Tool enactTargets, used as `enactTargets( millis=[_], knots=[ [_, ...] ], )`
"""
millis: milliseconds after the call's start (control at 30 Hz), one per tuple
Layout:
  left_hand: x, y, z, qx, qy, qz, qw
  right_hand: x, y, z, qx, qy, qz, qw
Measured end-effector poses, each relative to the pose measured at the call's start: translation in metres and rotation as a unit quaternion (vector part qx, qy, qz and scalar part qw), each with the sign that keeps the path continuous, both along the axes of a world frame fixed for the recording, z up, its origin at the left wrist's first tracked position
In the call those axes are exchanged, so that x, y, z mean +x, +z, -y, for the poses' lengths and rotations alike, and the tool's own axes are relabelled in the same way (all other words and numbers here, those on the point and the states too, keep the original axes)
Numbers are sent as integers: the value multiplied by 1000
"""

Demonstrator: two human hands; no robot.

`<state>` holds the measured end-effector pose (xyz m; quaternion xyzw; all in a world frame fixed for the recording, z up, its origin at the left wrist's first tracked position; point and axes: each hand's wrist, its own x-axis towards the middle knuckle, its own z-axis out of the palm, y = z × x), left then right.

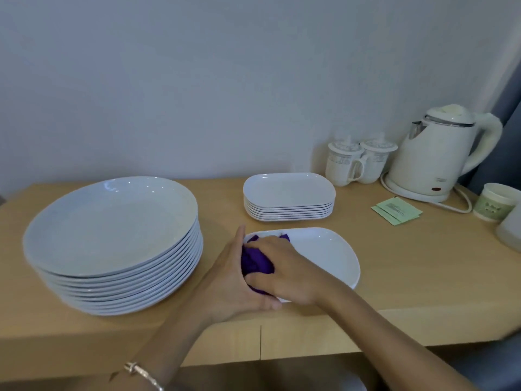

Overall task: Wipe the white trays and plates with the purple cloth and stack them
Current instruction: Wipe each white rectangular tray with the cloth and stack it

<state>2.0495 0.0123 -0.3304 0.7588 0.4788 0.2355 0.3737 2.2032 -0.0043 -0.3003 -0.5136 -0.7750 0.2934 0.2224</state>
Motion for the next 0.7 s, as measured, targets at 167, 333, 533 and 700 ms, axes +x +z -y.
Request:
enactTargets(
  millis=[167, 333, 533, 700],
  knots=[
    [4, 4, -1, 64, -12, -39, 997, 66, 17, 24, 21, -57, 71, 996],
    [6, 7, 5, 95, -3, -36, 995, 67, -3, -1, 77, -271, 233, 931],
    [4, 4, 9, 56, 13, -36, 998, -18, -11, -15, 65, -143, 137, 978],
    [3, -3, 5, 44, 20, -38, 998, 34, 16, 15, 15, -7, 68, 998]
  ],
)
